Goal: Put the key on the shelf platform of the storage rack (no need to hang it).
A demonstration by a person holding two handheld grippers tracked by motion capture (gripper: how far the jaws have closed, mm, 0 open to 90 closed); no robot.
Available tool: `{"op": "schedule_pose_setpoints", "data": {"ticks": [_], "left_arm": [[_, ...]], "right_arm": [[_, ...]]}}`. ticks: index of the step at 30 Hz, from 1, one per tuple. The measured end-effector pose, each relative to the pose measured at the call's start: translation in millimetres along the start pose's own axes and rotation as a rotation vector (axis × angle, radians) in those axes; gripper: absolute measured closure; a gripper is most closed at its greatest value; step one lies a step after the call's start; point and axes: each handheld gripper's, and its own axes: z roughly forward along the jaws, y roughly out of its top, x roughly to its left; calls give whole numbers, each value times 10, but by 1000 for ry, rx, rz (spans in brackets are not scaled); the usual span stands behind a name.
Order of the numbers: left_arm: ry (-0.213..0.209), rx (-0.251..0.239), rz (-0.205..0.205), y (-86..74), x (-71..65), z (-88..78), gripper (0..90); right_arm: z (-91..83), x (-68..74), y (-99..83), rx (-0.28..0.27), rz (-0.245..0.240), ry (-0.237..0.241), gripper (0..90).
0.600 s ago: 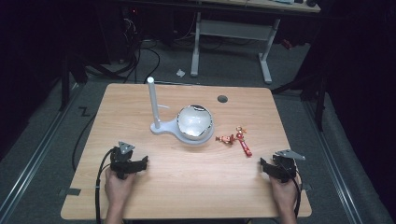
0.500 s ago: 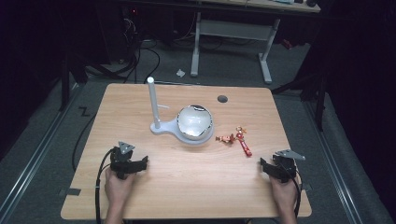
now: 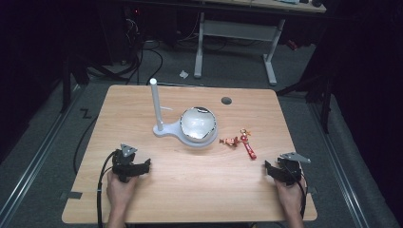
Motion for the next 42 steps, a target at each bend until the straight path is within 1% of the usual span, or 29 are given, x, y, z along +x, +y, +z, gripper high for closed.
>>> {"op": "schedule_pose_setpoints", "data": {"ticks": [6,11,16,17,18,20,22,23,26,27,29,31,32,34,36,38,39,40,41,42], "left_arm": [[0,1,2,0,1,-1,151],[0,2,2,1,1,-1,151],[0,2,2,1,1,-1,151],[0,1,2,0,1,-1,151],[0,2,2,1,1,-1,151],[0,2,2,0,1,-1,151],[0,2,2,0,1,-1,151],[0,2,2,0,1,-1,151],[0,1,2,0,1,-1,151],[0,1,2,0,1,-1,150],[0,2,2,0,1,-1,151],[0,2,2,0,1,-1,151],[0,2,2,0,1,-1,151],[0,2,2,0,1,-1,151],[0,2,2,1,1,-1,151],[0,2,1,1,0,-1,151],[0,2,1,1,0,-1,151],[0,2,2,1,1,-1,151],[0,2,1,0,1,-1,151],[0,2,1,1,1,-1,151]], "right_arm": [[2,2,0,-2,3,-2,416],[8,5,16,3,18,-3,418],[5,1,39,-3,26,16,424],[-3,5,45,-11,26,19,430],[-19,10,53,-31,29,35,432],[-34,14,56,-38,40,52,436],[-45,10,60,-50,39,65,445],[-55,13,62,-52,55,73,447],[-66,0,72,-69,69,97,451],[-70,4,81,-67,73,102,451],[-69,14,102,-75,64,113,451],[-72,24,117,-72,62,118,451],[-80,42,152,-76,48,130,450],[-94,60,185,-99,24,134,451],[-93,83,222,-95,21,146,448],[-83,110,263,-94,5,156,447],[-83,110,263,-94,5,156,447],[-69,146,303,-94,-3,171,447],[-69,146,303,-94,-3,171,447],[-47,176,348,-84,-12,188,444]]}}
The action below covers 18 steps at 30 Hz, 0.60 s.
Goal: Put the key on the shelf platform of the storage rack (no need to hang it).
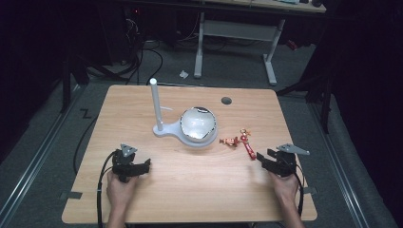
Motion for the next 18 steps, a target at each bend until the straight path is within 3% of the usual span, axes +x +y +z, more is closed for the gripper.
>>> {"op": "schedule_pose_setpoints", "data": {"ticks": [18], "left_arm": [[-2,0,0,-1,-2,-1,151]], "right_arm": [[282,191,298,14,-58,85,419]]}}
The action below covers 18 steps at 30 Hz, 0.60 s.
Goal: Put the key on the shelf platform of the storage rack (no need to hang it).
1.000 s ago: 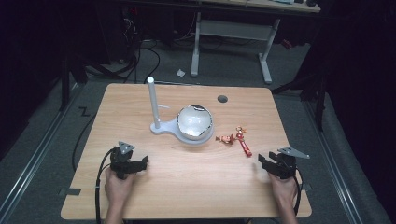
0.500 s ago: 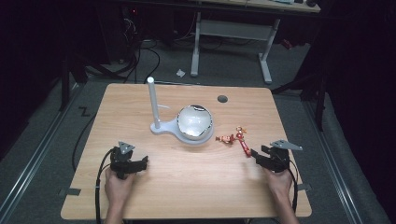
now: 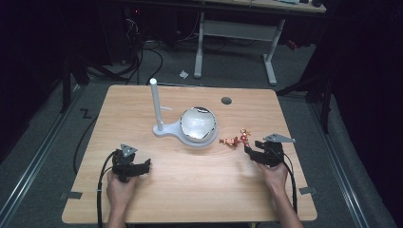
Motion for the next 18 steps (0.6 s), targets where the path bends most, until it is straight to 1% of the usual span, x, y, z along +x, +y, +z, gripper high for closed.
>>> {"op": "schedule_pose_setpoints", "data": {"ticks": [2,7,9,11,12,15,18], "left_arm": [[0,1,0,0,0,-1,151],[0,1,1,0,1,0,151],[0,1,1,0,1,-1,151],[0,1,0,0,0,0,151],[0,0,0,0,0,0,151],[0,1,0,0,0,0,151],[0,0,0,0,0,0,151]], "right_arm": [[41,15,45,9,-17,6,419],[78,35,107,8,-23,10,418],[111,55,160,5,-33,21,414],[123,64,174,2,-34,26,414],[151,82,205,10,-43,31,415],[173,103,241,12,-51,37,415],[232,138,308,15,-65,44,416]]}}
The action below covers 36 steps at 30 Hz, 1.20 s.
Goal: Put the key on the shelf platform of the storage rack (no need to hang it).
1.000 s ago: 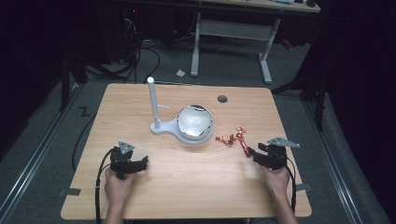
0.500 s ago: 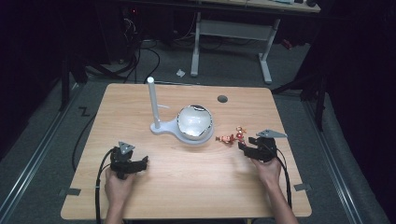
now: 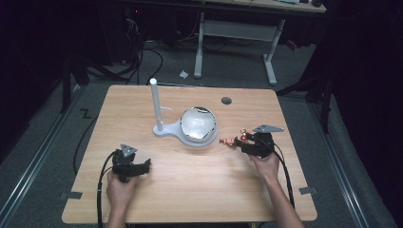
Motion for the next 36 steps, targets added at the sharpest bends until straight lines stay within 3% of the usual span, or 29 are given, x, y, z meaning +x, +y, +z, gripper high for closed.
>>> {"op": "schedule_pose_setpoints", "data": {"ticks": [7,17,24,29,30,33,36], "left_arm": [[0,0,0,0,1,0,151],[0,1,0,0,1,0,151],[0,0,0,0,0,0,151],[0,1,1,0,1,0,151],[0,0,0,0,1,0,151],[0,1,1,0,1,0,151],[-1,1,1,0,1,0,151]], "right_arm": [[143,20,53,47,-15,-3,413],[320,-80,1,74,37,24,408],[473,-31,46,110,13,31,405],[533,-26,40,120,4,13,418],[566,-24,14,151,-11,-1,416],[586,-19,-2,170,-12,2,417],[611,13,-11,177,-46,-18,437]]}}
